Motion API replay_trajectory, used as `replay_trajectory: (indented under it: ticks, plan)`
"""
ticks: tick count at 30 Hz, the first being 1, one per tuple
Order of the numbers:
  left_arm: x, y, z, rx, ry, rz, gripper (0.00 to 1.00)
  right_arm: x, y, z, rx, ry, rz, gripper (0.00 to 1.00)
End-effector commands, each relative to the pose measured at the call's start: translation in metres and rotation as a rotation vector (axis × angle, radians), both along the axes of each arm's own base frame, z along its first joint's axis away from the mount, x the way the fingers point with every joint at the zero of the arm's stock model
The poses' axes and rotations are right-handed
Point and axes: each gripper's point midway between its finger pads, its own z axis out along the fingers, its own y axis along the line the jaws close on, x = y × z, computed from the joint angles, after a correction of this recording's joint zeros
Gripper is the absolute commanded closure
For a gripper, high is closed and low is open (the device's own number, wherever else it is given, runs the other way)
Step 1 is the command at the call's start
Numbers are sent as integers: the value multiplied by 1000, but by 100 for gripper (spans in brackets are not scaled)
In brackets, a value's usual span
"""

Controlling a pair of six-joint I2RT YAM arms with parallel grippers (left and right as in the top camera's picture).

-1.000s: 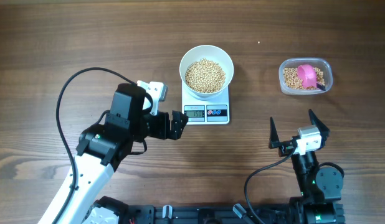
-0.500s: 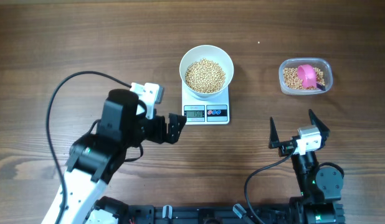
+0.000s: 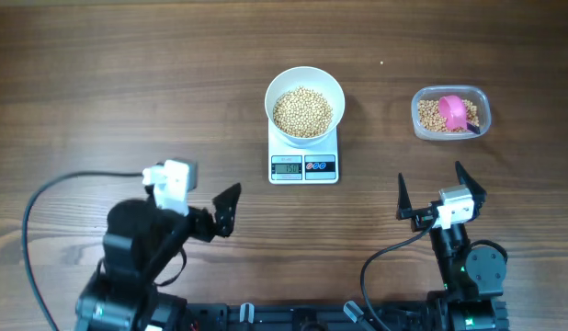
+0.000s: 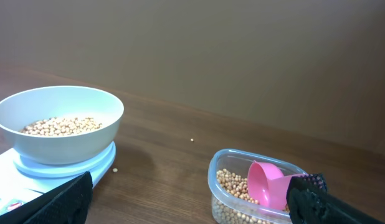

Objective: Scoop item into bowl and weigh 150g on scale

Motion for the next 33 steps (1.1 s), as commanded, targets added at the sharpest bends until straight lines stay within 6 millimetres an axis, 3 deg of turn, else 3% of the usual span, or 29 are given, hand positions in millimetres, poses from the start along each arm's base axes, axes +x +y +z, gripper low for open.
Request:
replay_trajectory:
  ticks: [1,10,18,33]
  plan:
    - [-3,19,-11,6,-88,70,0,0,-2,0,-17,-12,-12,0]
    - [-2,41,-34,7,-202,176,0,0,-2,0,-17,-12,-12,0]
    - [6,59,-40,9,-321,267,0,0,-2,0,-17,-12,-12,0]
    - [19,64,-52,20,-429,290,0,0,-2,0,-18,-12,-12,0]
